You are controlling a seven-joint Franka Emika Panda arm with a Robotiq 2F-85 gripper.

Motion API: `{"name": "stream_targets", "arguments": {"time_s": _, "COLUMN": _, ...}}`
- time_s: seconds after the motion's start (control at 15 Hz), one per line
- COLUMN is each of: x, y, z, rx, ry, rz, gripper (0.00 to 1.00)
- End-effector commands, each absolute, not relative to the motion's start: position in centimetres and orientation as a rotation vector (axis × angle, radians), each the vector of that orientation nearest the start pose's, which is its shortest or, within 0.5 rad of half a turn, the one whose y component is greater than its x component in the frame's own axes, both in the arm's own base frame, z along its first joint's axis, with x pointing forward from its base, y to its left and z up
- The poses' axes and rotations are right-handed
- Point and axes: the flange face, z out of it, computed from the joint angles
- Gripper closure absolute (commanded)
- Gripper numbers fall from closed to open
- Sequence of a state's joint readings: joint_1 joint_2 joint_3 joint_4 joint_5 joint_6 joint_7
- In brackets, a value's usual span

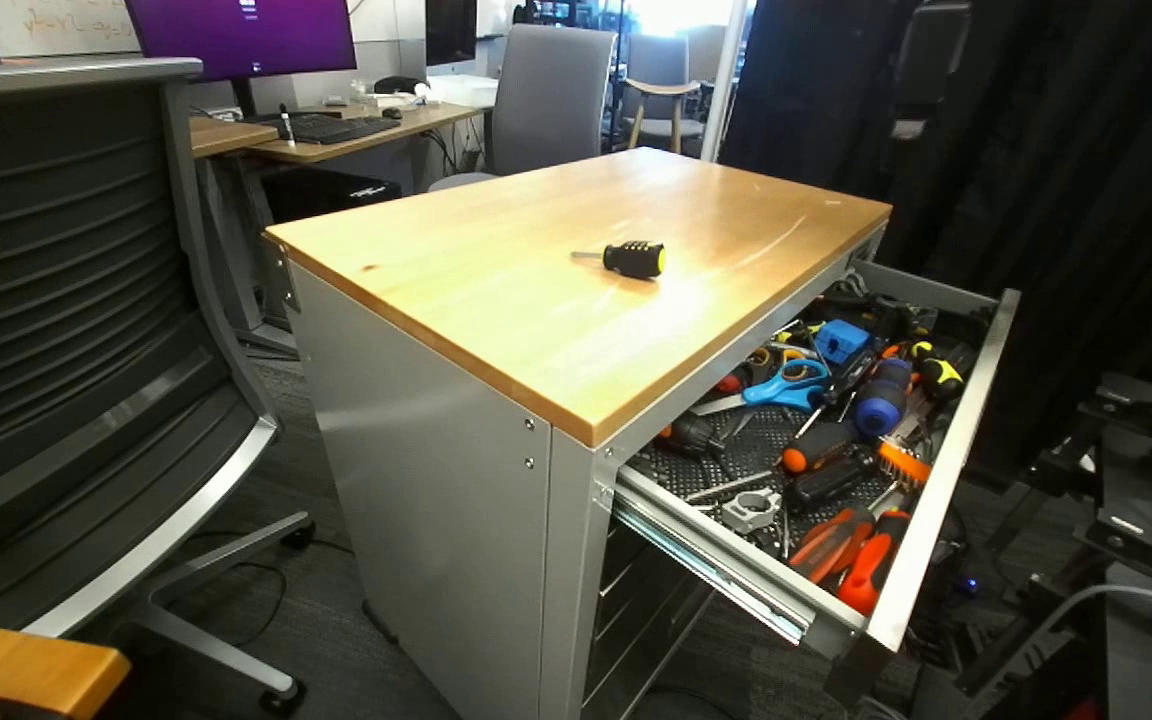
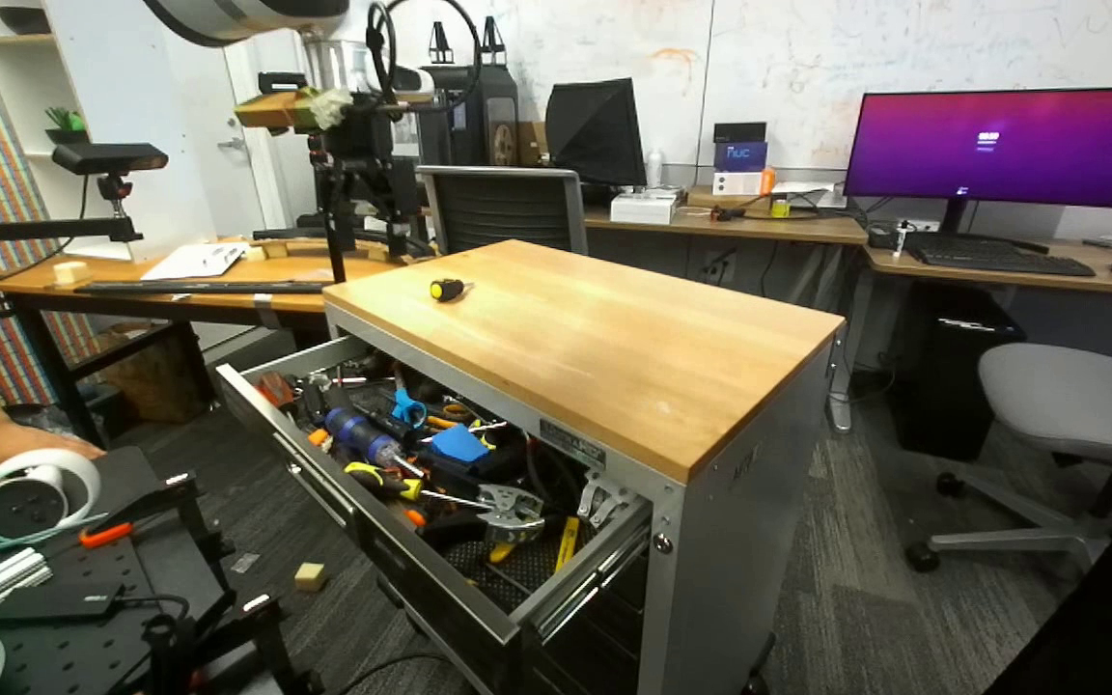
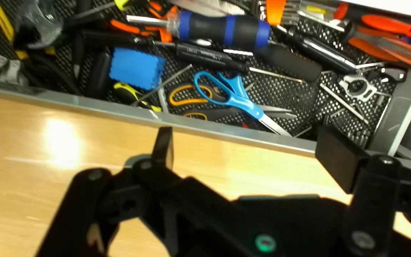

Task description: Put the screwdriver in the topmost drawer and then close the drawer

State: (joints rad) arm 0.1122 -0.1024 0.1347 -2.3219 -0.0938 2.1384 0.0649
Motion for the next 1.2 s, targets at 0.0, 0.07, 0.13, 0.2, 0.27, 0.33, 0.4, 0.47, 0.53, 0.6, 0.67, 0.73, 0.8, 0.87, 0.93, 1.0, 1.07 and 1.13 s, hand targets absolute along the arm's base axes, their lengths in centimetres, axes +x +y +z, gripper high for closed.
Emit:
{"name": "stream_targets", "arguments": {"time_s": 0.0, "x": 53.6, "y": 15.3, "z": 33.6, "rx": -3.178, "ry": -0.390, "rz": 0.024, "gripper": 0.00}}
{"name": "stream_targets", "arguments": {"time_s": 0.07, "x": 55.1, "y": 16.2, "z": 32.4, "rx": -3.168, "ry": -0.386, "rz": -0.006, "gripper": 0.00}}
{"name": "stream_targets", "arguments": {"time_s": 0.13, "x": 56.6, "y": 17.0, "z": 31.2, "rx": -3.163, "ry": -0.400, "rz": -0.014, "gripper": 0.00}}
{"name": "stream_targets", "arguments": {"time_s": 0.2, "x": 58.0, "y": 17.8, "z": 30.0, "rx": -3.141, "ry": -0.427, "rz": -0.001, "gripper": 0.00}}
{"name": "stream_targets", "arguments": {"time_s": 0.27, "x": 59.4, "y": 18.7, "z": 29.0, "rx": -3.131, "ry": -0.435, "rz": -0.011, "gripper": 0.00}}
{"name": "stream_targets", "arguments": {"time_s": 0.33, "x": 60.7, "y": 19.4, "z": 28.1, "rx": -3.118, "ry": -0.438, "rz": -0.018, "gripper": 0.00}}
{"name": "stream_targets", "arguments": {"time_s": 0.4, "x": 62.0, "y": 20.2, "z": 27.4, "rx": -3.113, "ry": -0.442, "rz": -0.038, "gripper": 0.00}}
{"name": "stream_targets", "arguments": {"time_s": 0.47, "x": 63.3, "y": 20.9, "z": 26.9, "rx": -3.114, "ry": -0.448, "rz": -0.055, "gripper": 0.00}}
{"name": "stream_targets", "arguments": {"time_s": 0.53, "x": 64.1, "y": 21.5, "z": 26.6, "rx": -3.116, "ry": -0.446, "rz": -0.078, "gripper": 0.00}}
{"name": "stream_targets", "arguments": {"time_s": 0.6, "x": 64.8, "y": 22.1, "z": 26.4, "rx": -3.119, "ry": -0.453, "rz": -0.099, "gripper": 0.00}}
{"name": "stream_targets", "arguments": {"time_s": 0.67, "x": 65.2, "y": 22.6, "z": 26.4, "rx": -3.135, "ry": -0.458, "rz": -0.121, "gripper": 0.25}}
{"name": "stream_targets", "arguments": {"time_s": 0.73, "x": 65.5, "y": 22.8, "z": 26.5, "rx": -3.143, "ry": -0.464, "rz": -0.134, "gripper": 0.25}}
{"name": "stream_targets", "arguments": {"time_s": 0.8, "x": 65.7, "y": 22.8, "z": 26.7, "rx": -3.152, "ry": -0.458, "rz": -0.145, "gripper": 0.34}}
{"name": "stream_targets", "arguments": {"time_s": 0.87, "x": 65.8, "y": 22.7, "z": 26.7, "rx": -3.165, "ry": -0.442, "rz": -0.150, "gripper": 0.41}}
{"name": "stream_targets", "arguments": {"time_s": 0.93, "x": 65.8, "y": 22.6, "z": 26.8, "rx": -3.174, "ry": -0.420, "rz": -0.148, "gripper": 0.49}}
{"name": "stream_targets", "arguments": {"time_s": 1.0, "x": 65.6, "y": 22.3, "z": 26.9, "rx": -3.181, "ry": -0.397, "rz": -0.138, "gripper": 0.58}}
{"name": "stream_targets", "arguments": {"time_s": 1.07, "x": 65.4, "y": 21.9, "z": 26.6, "rx": -3.188, "ry": -0.368, "rz": -0.110, "gripper": 0.65}}
{"name": "stream_targets", "arguments": {"time_s": 1.13, "x": 65.2, "y": 21.9, "z": 26.5, "rx": -3.197, "ry": -0.342, "rz": -0.090, "gripper": 0.73}}
